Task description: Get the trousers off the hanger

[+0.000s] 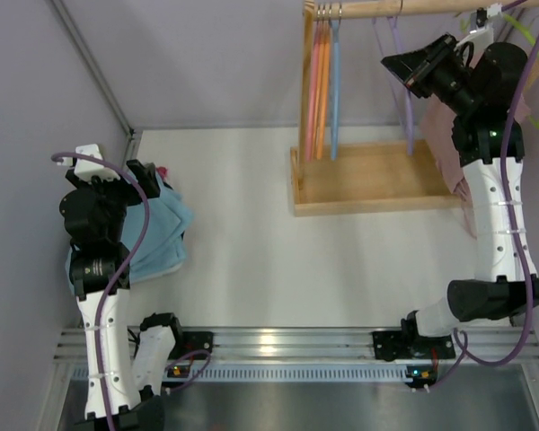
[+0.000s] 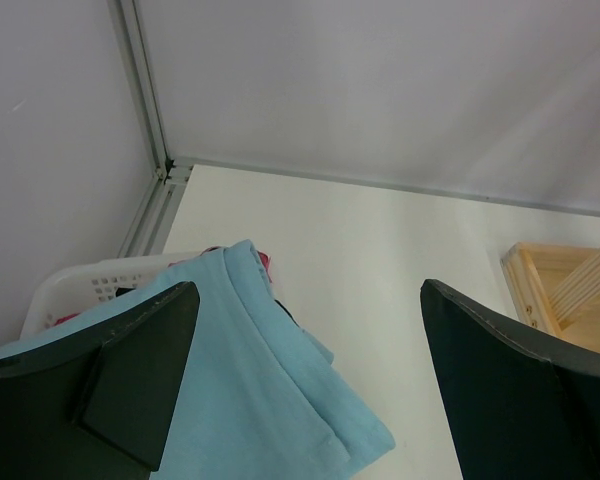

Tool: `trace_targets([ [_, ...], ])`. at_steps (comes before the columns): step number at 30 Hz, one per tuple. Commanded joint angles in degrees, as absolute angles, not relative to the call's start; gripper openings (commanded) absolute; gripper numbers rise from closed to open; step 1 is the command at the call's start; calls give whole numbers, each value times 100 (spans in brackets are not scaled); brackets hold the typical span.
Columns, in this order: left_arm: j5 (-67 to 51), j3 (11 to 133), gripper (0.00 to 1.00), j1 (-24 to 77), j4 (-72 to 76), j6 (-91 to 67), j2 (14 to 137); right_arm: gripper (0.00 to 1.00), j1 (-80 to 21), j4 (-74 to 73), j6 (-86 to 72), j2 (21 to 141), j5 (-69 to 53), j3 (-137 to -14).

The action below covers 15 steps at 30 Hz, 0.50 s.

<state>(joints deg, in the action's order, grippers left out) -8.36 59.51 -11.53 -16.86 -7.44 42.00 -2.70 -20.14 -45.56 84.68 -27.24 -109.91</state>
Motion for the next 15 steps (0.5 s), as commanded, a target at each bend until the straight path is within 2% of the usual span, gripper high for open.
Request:
trace_targets([
  [1,-967,6091,98,-1134,-1556,-791,4122,0,-422,-1582,-4342,8578,-2356,-11364],
  [15,-949,6038,99,-1142,-1547,-888,4157,0,-940,-1371,-4166,9061,-2408,-11347],
])
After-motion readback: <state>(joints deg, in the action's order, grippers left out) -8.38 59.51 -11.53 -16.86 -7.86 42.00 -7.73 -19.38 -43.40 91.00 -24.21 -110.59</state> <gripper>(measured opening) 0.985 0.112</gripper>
